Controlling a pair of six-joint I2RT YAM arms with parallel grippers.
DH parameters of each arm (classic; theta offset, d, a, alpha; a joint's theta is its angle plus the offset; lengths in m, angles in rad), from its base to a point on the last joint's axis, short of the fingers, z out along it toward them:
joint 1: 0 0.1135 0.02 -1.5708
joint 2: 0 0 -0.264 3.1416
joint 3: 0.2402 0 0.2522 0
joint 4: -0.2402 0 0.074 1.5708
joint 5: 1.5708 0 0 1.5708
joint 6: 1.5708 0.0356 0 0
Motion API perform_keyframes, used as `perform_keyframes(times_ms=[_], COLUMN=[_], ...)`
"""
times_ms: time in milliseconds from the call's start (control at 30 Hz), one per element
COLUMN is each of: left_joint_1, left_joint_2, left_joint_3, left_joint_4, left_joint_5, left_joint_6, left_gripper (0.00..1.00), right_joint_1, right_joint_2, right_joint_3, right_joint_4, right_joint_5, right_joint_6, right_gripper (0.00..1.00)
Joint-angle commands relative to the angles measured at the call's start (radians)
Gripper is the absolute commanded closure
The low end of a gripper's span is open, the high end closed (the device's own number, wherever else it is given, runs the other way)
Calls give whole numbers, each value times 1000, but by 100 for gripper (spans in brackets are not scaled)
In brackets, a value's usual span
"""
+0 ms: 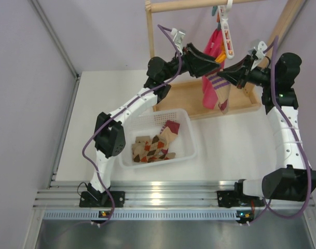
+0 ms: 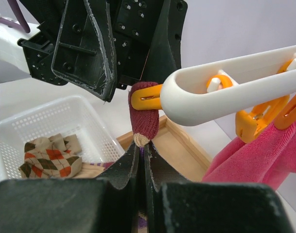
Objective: Clip the socks to the hanger
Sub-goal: Clamp the sock onto the hanger.
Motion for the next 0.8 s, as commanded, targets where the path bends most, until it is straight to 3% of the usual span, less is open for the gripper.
perform_keyframes(times_ms=[0, 33, 200, 300, 400, 433, 533, 767], left_joint_1=[4, 4, 10, 12, 15, 16, 25, 50], left_joint_2=[-22, -22, -15, -11, -20, -23, -35, -48], left_joint_3=[27, 27, 30, 33, 21, 18, 7, -7], left_joint_4=[33, 27, -9, -10, -2, -2, -1, -4], left_joint_5=[12, 12, -9, -4, 5, 11, 19, 49], left_joint_6=[-1, 4, 29, 29, 27, 29, 27, 15], left_gripper=[40, 40, 68, 79, 89, 95, 100, 100], right_joint_1=[-12, -12, -12, -13, -13, -18, -47, -118], right_joint_2=[-1, -1, -33, -53, -65, -66, -70, -48], right_joint_3=[38, 28, -18, -43, -55, -57, -66, -100], right_joint_4=[32, 34, 43, 43, 43, 32, 43, 265], right_joint_5=[-5, -4, 7, 18, 30, 32, 35, 6], right_joint_6=[-18, -18, -12, -10, -6, -7, 28, 159], right_gripper=[100, 100, 100, 100, 74, 61, 52, 50])
